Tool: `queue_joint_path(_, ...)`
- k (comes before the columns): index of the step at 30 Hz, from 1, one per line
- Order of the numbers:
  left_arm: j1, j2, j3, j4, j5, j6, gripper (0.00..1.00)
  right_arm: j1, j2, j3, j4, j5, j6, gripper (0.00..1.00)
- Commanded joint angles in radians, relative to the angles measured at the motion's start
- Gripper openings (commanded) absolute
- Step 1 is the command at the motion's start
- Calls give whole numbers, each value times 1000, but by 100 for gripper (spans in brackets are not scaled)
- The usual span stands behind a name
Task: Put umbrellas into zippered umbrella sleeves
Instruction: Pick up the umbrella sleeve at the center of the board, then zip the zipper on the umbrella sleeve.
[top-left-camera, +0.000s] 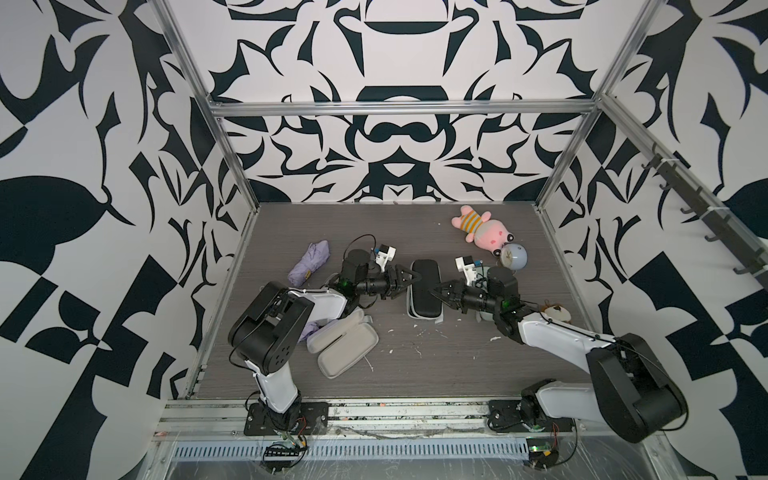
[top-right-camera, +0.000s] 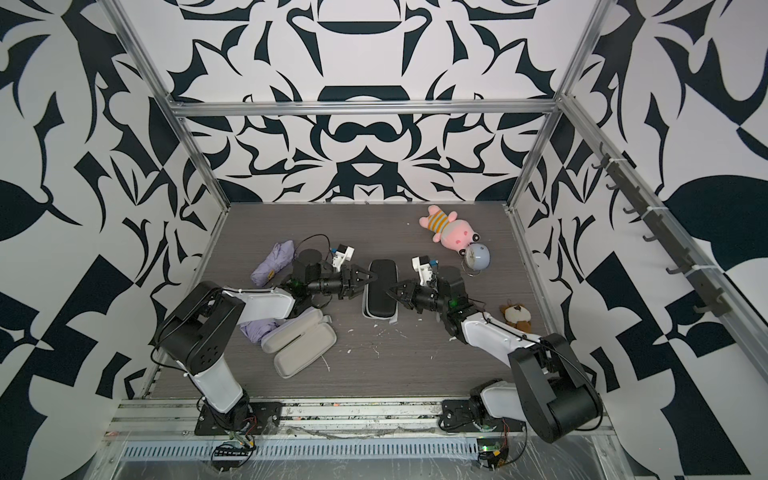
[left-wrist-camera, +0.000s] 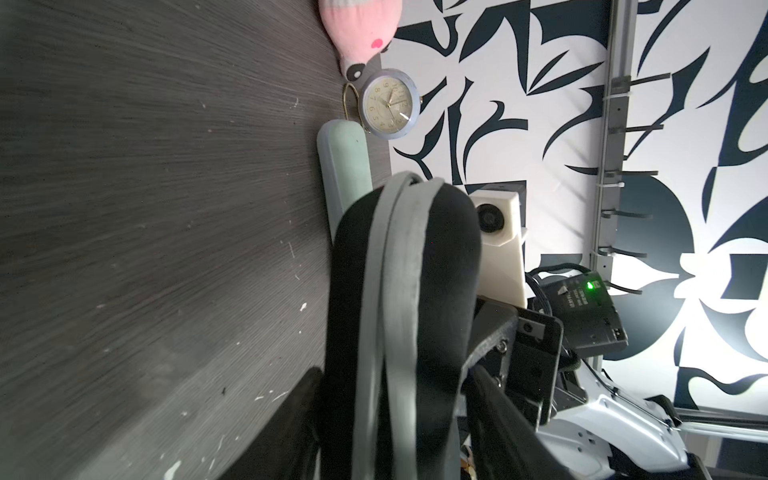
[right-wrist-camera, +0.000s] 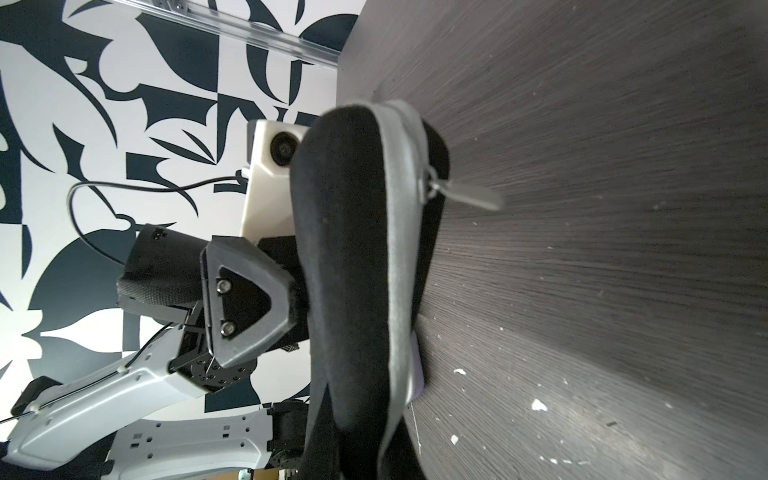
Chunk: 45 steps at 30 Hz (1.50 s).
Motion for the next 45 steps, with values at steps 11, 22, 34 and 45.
queue_joint_path(11, 88, -42, 113, -170, 178, 235, 35, 38, -109, 117, -224, -37, -249, 41)
queue_joint_path(22, 105, -126, 412, -1107, 327, 1164, 27, 202, -406, 3, -294, 735, -1203, 40)
queue_joint_path(34, 31, -259, 370, -1087, 162, 1387, 0, 280, -442, 35, -306, 770, -1423, 46)
queue_joint_path(45, 16, -237, 417, -1120, 179, 1345, 0, 385, -365, 46, -141, 883, -1556, 45)
